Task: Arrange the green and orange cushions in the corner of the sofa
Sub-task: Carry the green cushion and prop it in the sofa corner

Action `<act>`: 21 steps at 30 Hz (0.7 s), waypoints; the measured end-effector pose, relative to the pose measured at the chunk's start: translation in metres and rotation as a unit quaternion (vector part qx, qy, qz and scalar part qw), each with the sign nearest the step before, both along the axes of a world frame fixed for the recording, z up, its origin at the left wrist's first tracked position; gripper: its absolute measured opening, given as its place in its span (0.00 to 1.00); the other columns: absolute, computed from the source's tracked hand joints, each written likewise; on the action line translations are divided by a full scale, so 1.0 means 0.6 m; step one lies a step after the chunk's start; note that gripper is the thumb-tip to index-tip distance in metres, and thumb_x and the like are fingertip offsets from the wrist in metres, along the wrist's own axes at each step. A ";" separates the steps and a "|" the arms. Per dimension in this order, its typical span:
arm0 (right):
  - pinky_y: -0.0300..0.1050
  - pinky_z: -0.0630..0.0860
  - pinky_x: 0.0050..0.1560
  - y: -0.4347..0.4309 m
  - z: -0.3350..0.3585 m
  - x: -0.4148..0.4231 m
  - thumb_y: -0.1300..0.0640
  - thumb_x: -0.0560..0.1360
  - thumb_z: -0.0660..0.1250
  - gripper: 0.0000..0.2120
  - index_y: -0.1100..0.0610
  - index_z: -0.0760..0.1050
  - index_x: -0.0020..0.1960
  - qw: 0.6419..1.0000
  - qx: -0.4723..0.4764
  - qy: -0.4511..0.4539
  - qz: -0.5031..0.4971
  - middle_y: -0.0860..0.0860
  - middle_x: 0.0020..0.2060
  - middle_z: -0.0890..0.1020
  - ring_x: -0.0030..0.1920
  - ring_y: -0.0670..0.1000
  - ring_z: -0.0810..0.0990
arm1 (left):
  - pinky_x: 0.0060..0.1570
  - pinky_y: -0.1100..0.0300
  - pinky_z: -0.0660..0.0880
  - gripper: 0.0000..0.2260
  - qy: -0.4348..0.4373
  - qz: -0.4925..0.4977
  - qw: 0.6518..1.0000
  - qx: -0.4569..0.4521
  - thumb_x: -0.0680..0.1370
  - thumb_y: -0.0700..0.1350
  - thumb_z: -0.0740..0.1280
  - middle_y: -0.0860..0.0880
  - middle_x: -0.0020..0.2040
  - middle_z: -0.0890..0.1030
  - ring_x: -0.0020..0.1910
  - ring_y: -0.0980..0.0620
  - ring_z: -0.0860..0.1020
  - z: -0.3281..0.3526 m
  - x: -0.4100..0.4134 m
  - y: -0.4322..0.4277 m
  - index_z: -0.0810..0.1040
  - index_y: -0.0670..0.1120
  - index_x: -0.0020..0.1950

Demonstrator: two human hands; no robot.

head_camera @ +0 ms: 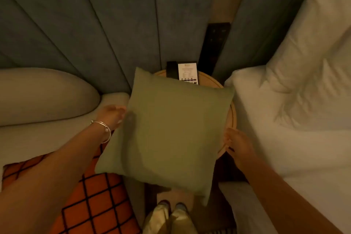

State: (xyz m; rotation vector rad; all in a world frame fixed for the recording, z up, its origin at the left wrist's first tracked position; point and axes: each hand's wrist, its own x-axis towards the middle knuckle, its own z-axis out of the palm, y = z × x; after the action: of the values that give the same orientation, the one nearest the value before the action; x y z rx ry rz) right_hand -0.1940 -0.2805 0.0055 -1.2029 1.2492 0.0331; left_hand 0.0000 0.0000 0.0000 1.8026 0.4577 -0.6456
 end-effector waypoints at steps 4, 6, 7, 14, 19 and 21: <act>0.53 0.69 0.61 -0.015 -0.053 0.028 0.52 0.78 0.62 0.19 0.58 0.70 0.66 0.999 0.008 0.000 0.035 0.55 0.65 0.74 0.61 0.56 0.73 | 0.51 0.53 0.72 0.07 -0.027 -0.037 0.996 0.074 0.76 0.39 0.63 0.42 0.47 0.75 0.46 0.46 0.73 -0.048 0.033 -0.014 0.79 0.39 0.50; 0.55 0.67 0.67 -0.020 -0.078 0.038 0.50 0.77 0.63 0.23 0.58 0.67 0.69 0.999 0.027 0.004 0.032 0.55 0.68 0.72 0.65 0.56 0.71 | 0.46 0.57 0.71 0.11 -0.034 -0.045 0.993 0.107 0.76 0.38 0.64 0.41 0.46 0.75 0.36 0.46 0.73 -0.076 0.046 -0.017 0.79 0.37 0.55; 0.57 0.65 0.69 -0.022 -0.087 0.041 0.50 0.76 0.64 0.25 0.58 0.66 0.70 0.999 0.037 0.004 0.029 0.55 0.69 0.71 0.67 0.57 0.70 | 0.39 0.62 0.71 0.09 -0.036 -0.053 0.990 0.123 0.76 0.38 0.64 0.41 0.43 0.76 0.32 0.49 0.71 -0.089 0.053 -0.018 0.79 0.39 0.53; 0.60 0.63 0.70 -0.027 -0.118 0.055 0.43 0.73 0.65 0.31 0.55 0.64 0.71 0.998 0.068 0.001 0.016 0.52 0.70 0.70 0.68 0.57 0.68 | 0.52 0.59 0.67 0.19 0.016 -0.076 0.983 0.169 0.79 0.48 0.59 0.37 0.60 0.77 0.55 0.41 0.75 -0.134 0.071 -0.009 0.75 0.35 0.61; 0.60 0.68 0.67 -0.024 -0.135 0.059 0.39 0.71 0.65 0.35 0.54 0.64 0.72 0.995 0.104 -0.003 -0.003 0.54 0.67 0.74 0.62 0.57 0.74 | 0.67 0.54 0.60 0.25 0.056 -0.054 0.985 0.152 0.80 0.54 0.55 0.39 0.71 0.69 0.69 0.40 0.68 -0.149 0.072 -0.005 0.68 0.37 0.70; 0.60 0.68 0.66 -0.019 -0.137 0.064 0.37 0.70 0.66 0.37 0.52 0.63 0.73 0.994 0.112 -0.007 -0.014 0.54 0.67 0.74 0.63 0.58 0.74 | 0.63 0.56 0.63 0.25 0.054 -0.046 0.986 0.148 0.79 0.54 0.56 0.38 0.69 0.72 0.66 0.40 0.70 -0.149 0.072 -0.007 0.71 0.37 0.68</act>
State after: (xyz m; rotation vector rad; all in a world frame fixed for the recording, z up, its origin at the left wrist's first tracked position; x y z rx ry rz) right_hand -0.1559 -0.2921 -0.0767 -0.9901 1.2159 0.1415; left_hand 0.0434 -0.0041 -0.0892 2.0859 0.5714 -0.7744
